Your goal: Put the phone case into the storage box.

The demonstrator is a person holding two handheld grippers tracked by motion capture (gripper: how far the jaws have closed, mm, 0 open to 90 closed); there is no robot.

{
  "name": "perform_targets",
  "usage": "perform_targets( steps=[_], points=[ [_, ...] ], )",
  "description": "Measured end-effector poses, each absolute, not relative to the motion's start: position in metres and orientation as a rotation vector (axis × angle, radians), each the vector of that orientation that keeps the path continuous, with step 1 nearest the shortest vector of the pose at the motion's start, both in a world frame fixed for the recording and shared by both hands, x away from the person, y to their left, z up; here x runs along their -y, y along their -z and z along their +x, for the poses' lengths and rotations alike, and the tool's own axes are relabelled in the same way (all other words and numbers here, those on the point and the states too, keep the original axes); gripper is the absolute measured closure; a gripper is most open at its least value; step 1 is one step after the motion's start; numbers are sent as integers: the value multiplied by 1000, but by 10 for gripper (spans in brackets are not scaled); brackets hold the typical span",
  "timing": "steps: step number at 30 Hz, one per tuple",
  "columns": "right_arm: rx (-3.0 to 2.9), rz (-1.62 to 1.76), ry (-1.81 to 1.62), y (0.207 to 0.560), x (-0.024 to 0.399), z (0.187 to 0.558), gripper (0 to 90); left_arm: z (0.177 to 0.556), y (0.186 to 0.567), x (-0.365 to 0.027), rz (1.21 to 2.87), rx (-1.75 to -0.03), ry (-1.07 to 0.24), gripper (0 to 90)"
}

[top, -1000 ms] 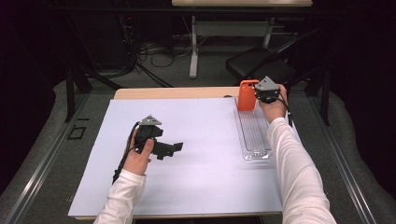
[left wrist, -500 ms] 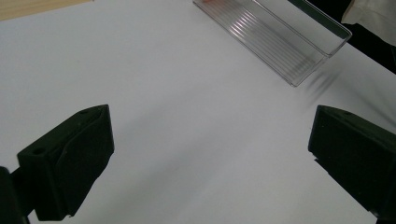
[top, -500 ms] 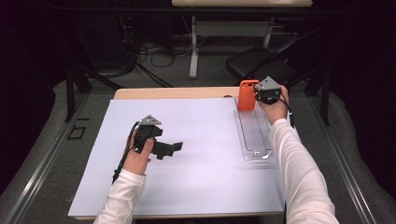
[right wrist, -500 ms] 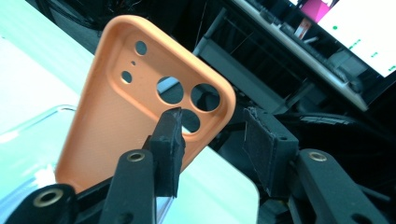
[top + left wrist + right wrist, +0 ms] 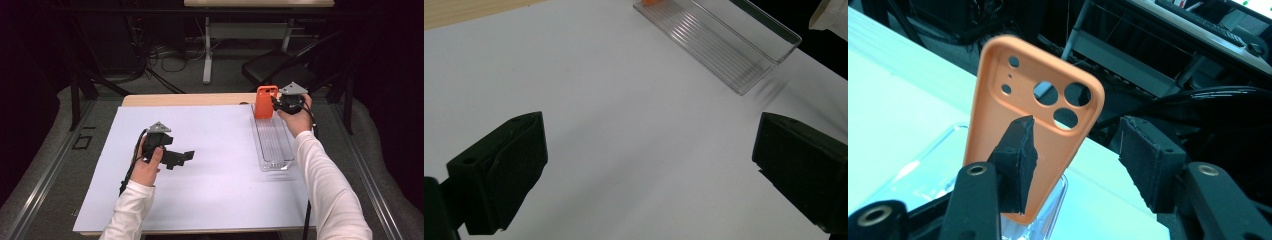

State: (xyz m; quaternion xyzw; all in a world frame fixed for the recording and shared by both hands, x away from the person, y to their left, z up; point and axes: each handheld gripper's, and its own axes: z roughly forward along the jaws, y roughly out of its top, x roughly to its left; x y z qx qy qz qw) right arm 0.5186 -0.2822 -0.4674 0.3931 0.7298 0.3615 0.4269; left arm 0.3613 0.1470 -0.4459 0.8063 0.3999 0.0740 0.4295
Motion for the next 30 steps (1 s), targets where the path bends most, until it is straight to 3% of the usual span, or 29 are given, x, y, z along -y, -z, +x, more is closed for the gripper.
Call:
perform_targets(
  steps=[9,13,20,30],
  points=[
    [-1792,1060,-969,458,278,514,373,364,445,-146,1999,-976,-161,26],
    [-1784,1119,-994,455,277,513,307,364,444,-144,2008,-962,-166,151],
    [-1744,1227,-1033,450,278,513,166,365,444,-147,1995,-992,-179,152],
    [-1772,1299,-1107,446,273,508,132,365,444,-148,1991,-994,-177,152]
  ],
)
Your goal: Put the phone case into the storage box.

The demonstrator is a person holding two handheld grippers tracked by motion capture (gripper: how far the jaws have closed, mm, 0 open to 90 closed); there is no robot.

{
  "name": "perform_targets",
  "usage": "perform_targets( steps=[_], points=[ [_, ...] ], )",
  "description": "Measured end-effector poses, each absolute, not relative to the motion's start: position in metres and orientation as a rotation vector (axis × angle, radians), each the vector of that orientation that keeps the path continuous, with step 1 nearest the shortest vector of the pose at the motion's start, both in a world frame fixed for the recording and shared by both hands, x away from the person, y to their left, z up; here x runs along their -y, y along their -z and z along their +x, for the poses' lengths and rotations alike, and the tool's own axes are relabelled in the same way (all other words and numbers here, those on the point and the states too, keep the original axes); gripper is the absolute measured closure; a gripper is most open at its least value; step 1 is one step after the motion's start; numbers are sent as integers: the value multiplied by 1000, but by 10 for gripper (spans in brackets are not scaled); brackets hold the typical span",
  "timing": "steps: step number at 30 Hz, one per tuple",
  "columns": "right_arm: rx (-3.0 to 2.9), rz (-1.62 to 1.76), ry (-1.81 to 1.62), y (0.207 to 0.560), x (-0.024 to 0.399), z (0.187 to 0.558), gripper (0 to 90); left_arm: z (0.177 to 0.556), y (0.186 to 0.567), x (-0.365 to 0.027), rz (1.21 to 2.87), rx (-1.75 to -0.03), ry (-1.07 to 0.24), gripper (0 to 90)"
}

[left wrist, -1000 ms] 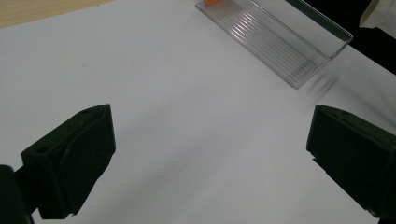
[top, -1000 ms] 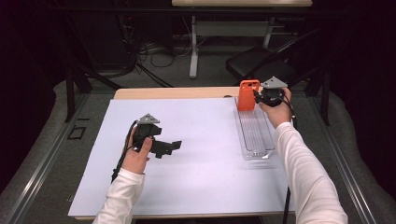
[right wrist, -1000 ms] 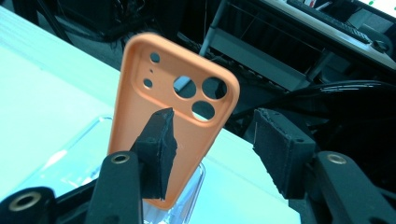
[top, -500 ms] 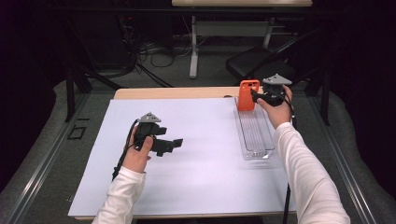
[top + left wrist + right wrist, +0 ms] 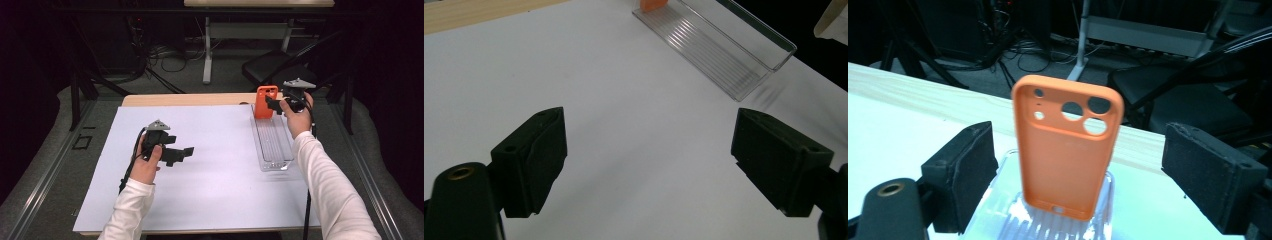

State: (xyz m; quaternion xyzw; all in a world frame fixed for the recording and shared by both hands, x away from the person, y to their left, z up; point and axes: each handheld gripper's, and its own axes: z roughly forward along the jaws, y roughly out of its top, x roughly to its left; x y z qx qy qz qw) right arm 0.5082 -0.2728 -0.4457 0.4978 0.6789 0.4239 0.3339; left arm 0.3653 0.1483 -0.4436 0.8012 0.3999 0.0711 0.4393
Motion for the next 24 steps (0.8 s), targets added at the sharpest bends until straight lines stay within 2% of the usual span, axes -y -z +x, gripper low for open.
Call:
perform_targets(
  steps=[8,24],
  points=[
    [-1827,1287,-1122,442,265,499,80,365,443,-149,1988,-1000,-179,152],
    [-1912,1291,-1158,436,250,474,79,364,442,-148,1993,-985,-178,151]
  ],
)
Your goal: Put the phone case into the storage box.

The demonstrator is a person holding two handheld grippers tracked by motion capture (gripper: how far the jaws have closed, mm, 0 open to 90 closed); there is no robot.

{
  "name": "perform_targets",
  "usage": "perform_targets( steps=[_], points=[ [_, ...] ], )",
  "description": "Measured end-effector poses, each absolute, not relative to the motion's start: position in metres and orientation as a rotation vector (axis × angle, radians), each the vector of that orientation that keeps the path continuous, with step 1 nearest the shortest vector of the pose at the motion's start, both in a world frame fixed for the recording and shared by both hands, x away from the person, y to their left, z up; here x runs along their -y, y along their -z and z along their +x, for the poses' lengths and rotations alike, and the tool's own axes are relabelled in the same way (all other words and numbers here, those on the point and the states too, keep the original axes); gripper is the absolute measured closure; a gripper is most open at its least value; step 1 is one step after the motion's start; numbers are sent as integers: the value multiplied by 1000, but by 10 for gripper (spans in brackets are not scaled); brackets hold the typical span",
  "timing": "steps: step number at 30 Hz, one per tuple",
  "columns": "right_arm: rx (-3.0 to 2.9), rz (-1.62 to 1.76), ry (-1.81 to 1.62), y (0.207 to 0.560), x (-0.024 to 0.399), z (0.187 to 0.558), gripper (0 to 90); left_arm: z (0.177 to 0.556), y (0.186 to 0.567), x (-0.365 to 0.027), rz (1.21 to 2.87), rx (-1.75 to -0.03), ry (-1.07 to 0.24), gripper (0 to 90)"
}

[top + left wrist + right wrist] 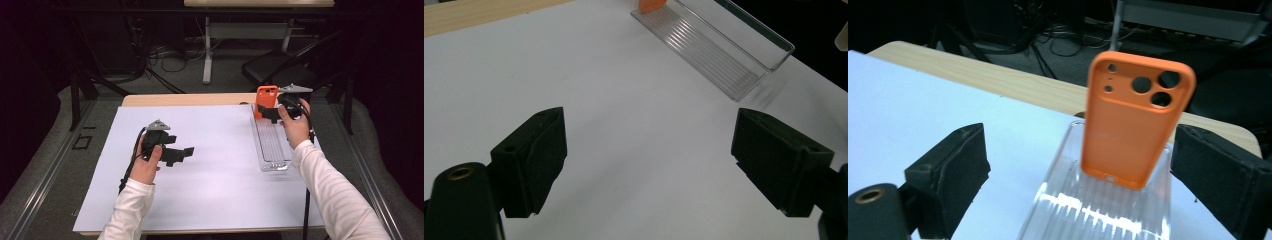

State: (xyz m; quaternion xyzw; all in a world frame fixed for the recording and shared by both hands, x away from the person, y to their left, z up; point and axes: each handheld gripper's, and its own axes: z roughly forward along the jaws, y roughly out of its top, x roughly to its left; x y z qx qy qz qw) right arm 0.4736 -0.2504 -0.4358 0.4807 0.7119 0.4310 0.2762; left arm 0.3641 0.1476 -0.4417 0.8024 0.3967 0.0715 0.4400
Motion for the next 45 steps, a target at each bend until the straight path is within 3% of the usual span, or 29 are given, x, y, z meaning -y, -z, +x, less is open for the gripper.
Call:
perform_targets(
  steps=[21,45],
  points=[
    [-2102,1080,-1320,421,198,416,101,361,437,-148,1983,-974,-184,151],
    [-2165,1037,-1461,439,172,362,119,360,435,-149,1978,-974,-183,151]
  ],
)
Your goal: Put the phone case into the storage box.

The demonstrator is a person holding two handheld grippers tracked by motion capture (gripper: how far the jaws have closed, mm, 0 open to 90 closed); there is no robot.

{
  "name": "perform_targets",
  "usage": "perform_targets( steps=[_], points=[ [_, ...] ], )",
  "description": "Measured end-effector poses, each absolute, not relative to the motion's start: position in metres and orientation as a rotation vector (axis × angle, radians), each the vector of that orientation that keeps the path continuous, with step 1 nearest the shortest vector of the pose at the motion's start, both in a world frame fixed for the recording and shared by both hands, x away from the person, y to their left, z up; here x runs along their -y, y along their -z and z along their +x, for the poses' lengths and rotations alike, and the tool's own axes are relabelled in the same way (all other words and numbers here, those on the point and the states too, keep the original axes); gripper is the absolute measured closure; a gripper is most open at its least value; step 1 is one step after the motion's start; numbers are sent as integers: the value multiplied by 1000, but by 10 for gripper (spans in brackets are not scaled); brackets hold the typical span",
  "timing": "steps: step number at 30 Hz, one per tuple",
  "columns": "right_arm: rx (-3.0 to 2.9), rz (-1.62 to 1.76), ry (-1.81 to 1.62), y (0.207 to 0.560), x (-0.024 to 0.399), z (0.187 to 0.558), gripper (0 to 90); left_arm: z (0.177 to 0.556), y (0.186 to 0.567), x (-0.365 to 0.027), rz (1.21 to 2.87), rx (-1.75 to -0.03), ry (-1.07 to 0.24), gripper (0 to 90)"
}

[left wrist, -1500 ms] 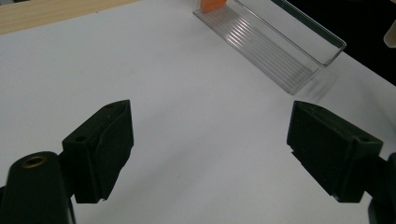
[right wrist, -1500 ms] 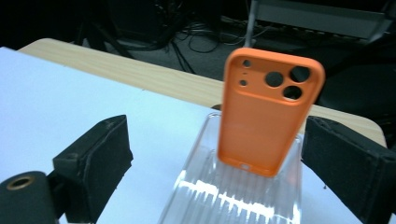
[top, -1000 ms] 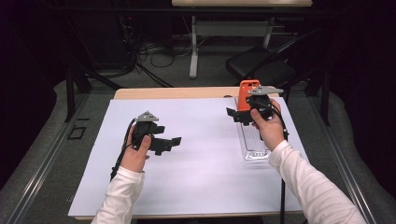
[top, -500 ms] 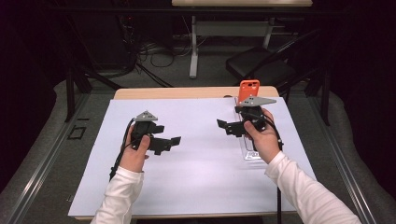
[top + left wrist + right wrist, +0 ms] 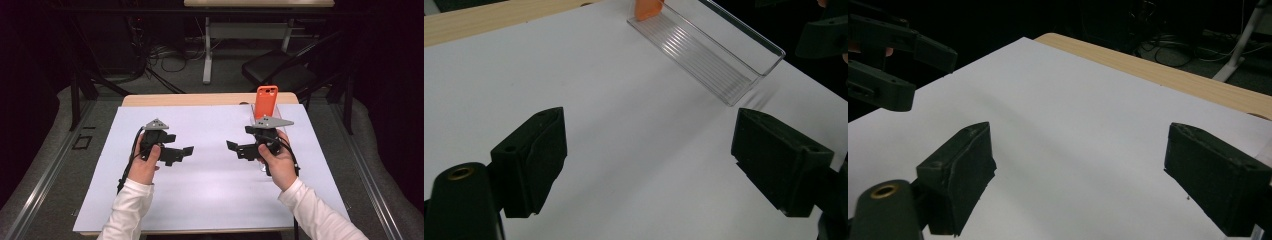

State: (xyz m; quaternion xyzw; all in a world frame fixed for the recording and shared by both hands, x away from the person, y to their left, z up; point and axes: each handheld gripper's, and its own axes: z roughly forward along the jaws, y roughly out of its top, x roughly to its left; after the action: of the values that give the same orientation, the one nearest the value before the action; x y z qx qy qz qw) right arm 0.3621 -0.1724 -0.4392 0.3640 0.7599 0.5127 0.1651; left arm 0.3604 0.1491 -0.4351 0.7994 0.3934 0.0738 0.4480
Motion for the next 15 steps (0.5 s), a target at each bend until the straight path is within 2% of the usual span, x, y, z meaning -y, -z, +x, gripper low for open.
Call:
perform_targets(
  steps=[15],
  points=[
    [-2155,1057,-1471,474,167,343,134,360,435,-149,1976,-970,-186,151]
  ],
)
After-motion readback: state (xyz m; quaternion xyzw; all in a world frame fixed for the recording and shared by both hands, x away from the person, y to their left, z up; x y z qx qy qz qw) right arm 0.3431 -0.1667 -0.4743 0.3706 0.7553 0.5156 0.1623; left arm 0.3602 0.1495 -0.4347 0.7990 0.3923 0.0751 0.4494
